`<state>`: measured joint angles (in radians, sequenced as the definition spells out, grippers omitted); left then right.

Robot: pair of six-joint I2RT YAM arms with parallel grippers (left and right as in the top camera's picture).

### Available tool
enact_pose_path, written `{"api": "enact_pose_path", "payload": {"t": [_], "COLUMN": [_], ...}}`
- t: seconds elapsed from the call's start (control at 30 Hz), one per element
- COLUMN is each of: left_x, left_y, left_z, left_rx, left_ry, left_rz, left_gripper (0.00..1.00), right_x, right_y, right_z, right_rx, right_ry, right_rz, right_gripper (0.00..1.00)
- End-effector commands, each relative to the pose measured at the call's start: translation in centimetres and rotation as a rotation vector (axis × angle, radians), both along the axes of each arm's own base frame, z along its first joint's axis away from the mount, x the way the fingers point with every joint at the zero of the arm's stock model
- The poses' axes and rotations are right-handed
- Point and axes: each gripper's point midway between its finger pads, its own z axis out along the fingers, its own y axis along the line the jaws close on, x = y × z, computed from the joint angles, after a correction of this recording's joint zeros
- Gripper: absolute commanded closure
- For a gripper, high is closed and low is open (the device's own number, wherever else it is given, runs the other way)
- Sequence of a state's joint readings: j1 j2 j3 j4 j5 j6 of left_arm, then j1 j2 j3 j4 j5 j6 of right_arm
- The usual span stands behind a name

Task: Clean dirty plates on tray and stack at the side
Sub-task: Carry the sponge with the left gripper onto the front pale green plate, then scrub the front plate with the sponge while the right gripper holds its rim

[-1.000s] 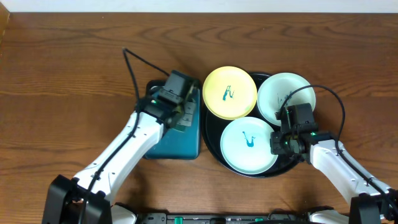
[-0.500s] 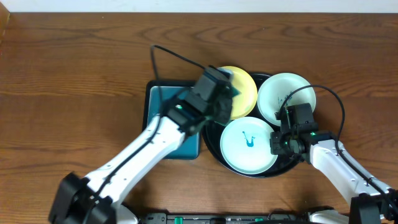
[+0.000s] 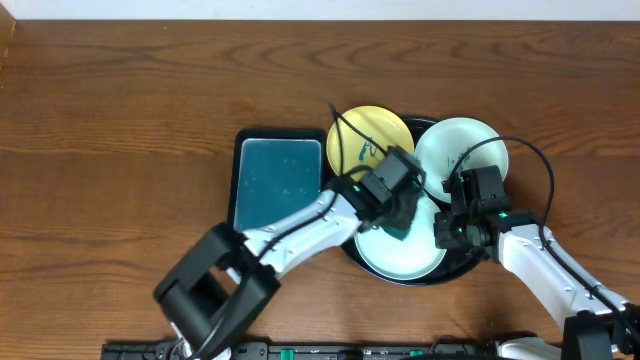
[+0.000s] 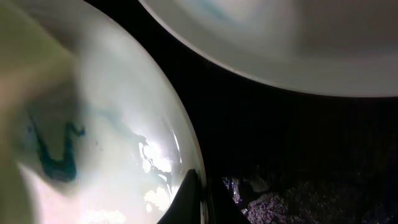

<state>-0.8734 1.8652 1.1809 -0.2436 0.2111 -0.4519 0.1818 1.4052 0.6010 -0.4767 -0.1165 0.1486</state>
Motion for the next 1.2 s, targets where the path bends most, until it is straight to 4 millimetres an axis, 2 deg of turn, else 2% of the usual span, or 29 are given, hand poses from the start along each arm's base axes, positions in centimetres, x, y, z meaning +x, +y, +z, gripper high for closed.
{"api": "enact_pose_path", "payload": {"t": [0.0,0.13,0.23,0.47,0.57,0.73,0.87,1.07,1.17], "left_x": [-0.8,-1.3,-1.1,0.7,1.4,1.8,1.7,-0.3,-2.1], "left_y": [-1.7,-1.7,-0.8,4.4,5.4,5.3,4.4,3.1,2.3], "left_z": [-0.6,-2.3,-3.4,-5.0,-5.1,-3.7,-2.2,-2.4,-2.8], "left_rx": [-0.016,0.013,0.056,0.232,0.247,0.233,0.201,0.207,0.195], "left_ry": [0.016,0.040,0.050,0.048,0.054,0.041,0.014,0.020,0.059], "left_rz": [-0.028,-0.033,-0.013,0.099,0.126,0.123,0.110,0.066,0.036], "left_gripper": [0.93,0.93,0.92,0.92,0.92,0.92,0.92,0.92,0.92], "right_x": [-0.1,-0.1,-0.2,-0.3,-0.3,-0.5,-0.4,-0.5,-0.5], "right_y": [0.3,0.3,0.3,0.3,0.3,0.2,0.2,0.2,0.2], "right_z": [-0.1,-0.1,-0.1,-0.2,-0.2,-0.2,-0.2,-0.2,-0.2], "right_rx": [-0.003,-0.003,-0.004,-0.004,-0.004,-0.006,-0.005,-0.006,-0.006], "right_ry": [0.009,0.010,0.013,0.017,0.017,0.023,0.023,0.023,0.024], "right_rz": [0.016,0.016,0.016,0.016,0.016,0.016,0.016,0.016,0.016], "right_gripper": [0.99,0.99,0.99,0.99,0.99,0.99,0.99,0.99,0.99]}}
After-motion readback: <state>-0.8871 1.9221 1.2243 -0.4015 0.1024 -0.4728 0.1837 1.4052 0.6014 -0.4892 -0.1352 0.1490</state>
